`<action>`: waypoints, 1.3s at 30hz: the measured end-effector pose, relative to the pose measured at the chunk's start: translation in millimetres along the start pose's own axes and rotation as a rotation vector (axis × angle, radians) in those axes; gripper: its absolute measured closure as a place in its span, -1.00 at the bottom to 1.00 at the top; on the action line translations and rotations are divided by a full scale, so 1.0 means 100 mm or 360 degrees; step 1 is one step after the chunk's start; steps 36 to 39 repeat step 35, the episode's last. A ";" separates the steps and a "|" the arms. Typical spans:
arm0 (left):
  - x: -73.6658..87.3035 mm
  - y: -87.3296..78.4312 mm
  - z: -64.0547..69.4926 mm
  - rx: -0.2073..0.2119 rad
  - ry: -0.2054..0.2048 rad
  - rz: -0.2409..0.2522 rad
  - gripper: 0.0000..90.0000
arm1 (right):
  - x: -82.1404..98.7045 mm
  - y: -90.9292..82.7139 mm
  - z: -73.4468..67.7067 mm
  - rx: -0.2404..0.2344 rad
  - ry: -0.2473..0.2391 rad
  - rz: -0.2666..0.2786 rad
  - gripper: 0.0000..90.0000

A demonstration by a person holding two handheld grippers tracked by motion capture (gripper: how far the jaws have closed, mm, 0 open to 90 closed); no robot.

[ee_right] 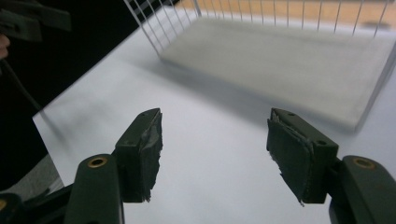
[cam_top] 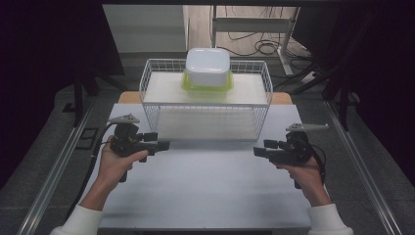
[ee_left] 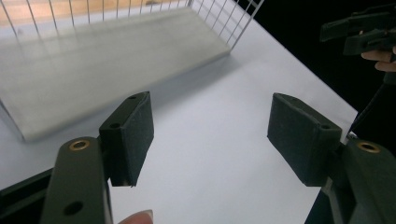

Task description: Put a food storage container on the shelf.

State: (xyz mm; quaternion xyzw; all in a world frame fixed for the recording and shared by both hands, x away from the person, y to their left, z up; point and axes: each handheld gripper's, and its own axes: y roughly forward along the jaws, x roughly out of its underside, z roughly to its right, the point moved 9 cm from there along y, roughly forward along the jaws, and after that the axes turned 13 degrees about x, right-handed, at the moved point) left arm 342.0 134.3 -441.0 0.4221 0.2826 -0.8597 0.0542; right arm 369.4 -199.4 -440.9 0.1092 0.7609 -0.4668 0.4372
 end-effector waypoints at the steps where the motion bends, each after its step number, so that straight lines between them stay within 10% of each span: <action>1: 0.04 0.01 -0.01 -0.0002 -0.0008 -0.0007 -0.31 | 0.06 0.01 0.01 0.0007 -0.0002 -0.0017 -0.21; 13: 0.59 0.15 -0.24 -0.0088 -0.0106 -0.0148 -0.29 | 0.51 0.20 0.10 0.0108 -0.0031 -0.0214 -0.23; 39: 0.65 0.19 -0.30 -0.0116 -0.0125 -0.0161 -0.30 | 0.57 0.21 0.15 0.0121 -0.0035 -0.0218 -0.32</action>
